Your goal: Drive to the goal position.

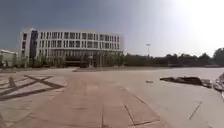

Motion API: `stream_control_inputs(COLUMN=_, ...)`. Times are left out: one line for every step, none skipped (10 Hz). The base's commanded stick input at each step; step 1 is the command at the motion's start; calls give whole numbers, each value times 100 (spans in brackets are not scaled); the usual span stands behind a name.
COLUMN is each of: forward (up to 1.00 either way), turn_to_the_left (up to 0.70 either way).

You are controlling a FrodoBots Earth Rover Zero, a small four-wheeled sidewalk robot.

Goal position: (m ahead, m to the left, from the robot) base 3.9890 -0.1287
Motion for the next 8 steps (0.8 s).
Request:
stream_control_inputs(forward=70, turn_to_the_left=-2)
stream_control_inputs(forward=70, turn_to_the_left=-2)
stream_control_inputs(forward=70, turn_to_the_left=-2)
stream_control_inputs(forward=70, turn_to_the_left=-2)
stream_control_inputs(forward=70, turn_to_the_left=-2)
stream_control_inputs(forward=70, turn_to_the_left=-2)
stream_control_inputs(forward=70, turn_to_the_left=-2)
stream_control_inputs(forward=70, turn_to_the_left=-2)
